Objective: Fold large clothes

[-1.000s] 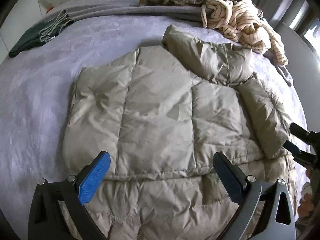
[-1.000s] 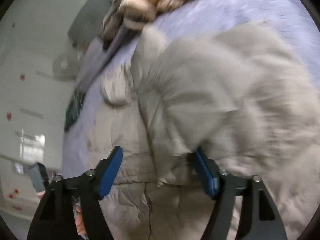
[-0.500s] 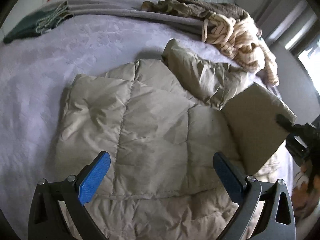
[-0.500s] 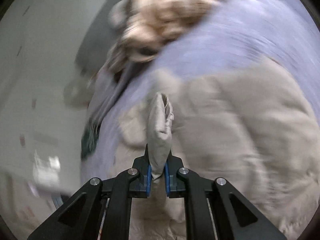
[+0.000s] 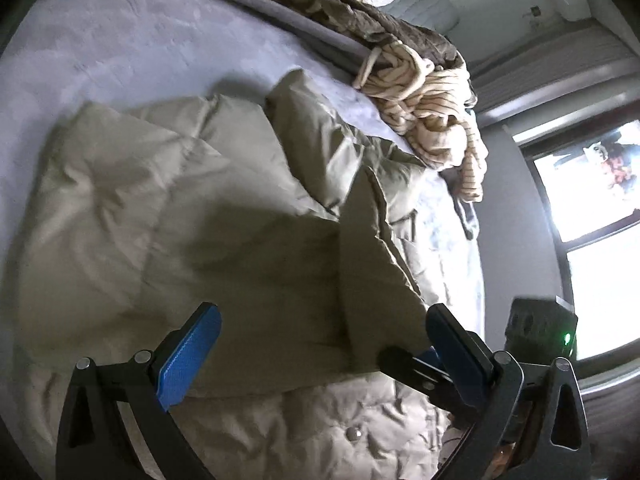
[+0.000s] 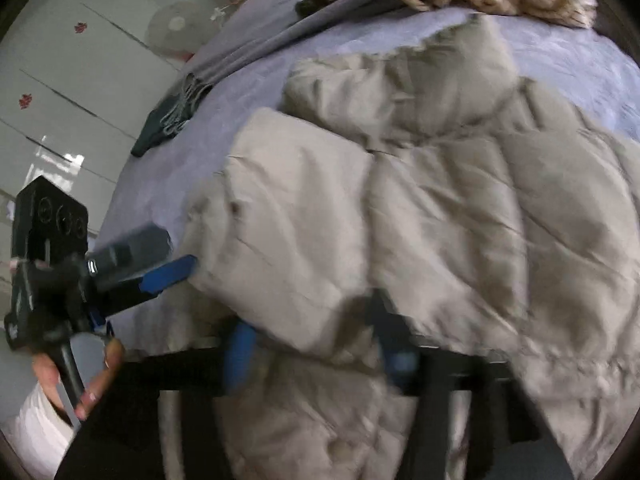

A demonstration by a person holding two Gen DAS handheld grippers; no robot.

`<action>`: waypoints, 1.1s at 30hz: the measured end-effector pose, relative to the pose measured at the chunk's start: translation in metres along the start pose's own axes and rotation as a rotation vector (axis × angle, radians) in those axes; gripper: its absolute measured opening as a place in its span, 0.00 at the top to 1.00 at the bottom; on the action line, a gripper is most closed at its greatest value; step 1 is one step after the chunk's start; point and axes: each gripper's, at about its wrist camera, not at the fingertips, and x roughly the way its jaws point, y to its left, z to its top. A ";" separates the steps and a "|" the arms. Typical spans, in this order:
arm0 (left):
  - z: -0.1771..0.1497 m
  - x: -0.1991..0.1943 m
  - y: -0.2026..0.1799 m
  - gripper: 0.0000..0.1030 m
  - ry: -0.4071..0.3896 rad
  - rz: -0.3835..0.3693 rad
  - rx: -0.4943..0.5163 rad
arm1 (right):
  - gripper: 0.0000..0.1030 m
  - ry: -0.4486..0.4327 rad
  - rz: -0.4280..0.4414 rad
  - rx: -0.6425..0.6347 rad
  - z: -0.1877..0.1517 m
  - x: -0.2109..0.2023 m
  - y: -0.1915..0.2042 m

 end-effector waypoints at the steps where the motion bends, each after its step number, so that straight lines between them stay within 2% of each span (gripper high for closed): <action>1: 0.000 0.004 -0.002 0.00 0.009 0.000 0.004 | 0.34 -0.007 -0.001 0.011 -0.005 -0.009 -0.009; 3: 0.000 0.013 -0.006 0.00 0.030 0.000 0.012 | 0.34 -0.009 -0.007 0.059 -0.015 -0.027 -0.031; 6: 0.002 0.021 -0.010 0.00 0.046 -0.035 0.006 | 0.34 -0.027 -0.024 0.199 -0.036 -0.056 -0.083; 10: 0.005 0.025 -0.011 0.00 0.046 -0.083 -0.016 | 0.34 -0.108 0.016 0.457 -0.062 -0.094 -0.162; 16: 0.004 0.052 -0.010 0.01 0.102 0.051 0.038 | 0.34 -0.270 0.137 0.741 -0.089 -0.120 -0.235; 17: 0.003 0.056 -0.012 0.16 0.108 0.061 0.046 | 0.34 -0.283 0.154 0.767 -0.091 -0.120 -0.239; 18: 0.003 0.059 -0.015 0.41 0.119 0.069 0.060 | 0.34 -0.297 0.169 0.793 -0.093 -0.121 -0.244; 19: 0.004 0.063 -0.017 0.56 0.129 0.081 0.075 | 0.35 -0.310 0.178 0.812 -0.093 -0.121 -0.249; 20: 0.004 0.065 -0.021 0.87 0.135 0.099 0.098 | 0.39 -0.316 0.186 0.824 -0.093 -0.121 -0.254; 22: 0.003 0.059 -0.029 0.89 0.111 0.116 0.138 | 0.96 -0.318 0.173 0.828 -0.089 -0.120 -0.258; 24: 0.001 0.043 -0.033 0.89 0.054 0.133 0.175 | 0.96 -0.319 0.151 0.820 -0.082 -0.122 -0.258; 27: -0.004 0.023 -0.015 0.89 0.027 0.181 0.157 | 0.96 -0.319 0.159 0.741 -0.066 -0.121 -0.241; 29: -0.008 0.021 0.003 0.89 0.043 0.221 0.135 | 0.96 -0.282 0.136 0.683 -0.054 -0.114 -0.226; 33: -0.018 0.025 0.030 0.89 0.080 0.274 0.110 | 0.96 -0.214 0.096 0.669 -0.061 -0.094 -0.229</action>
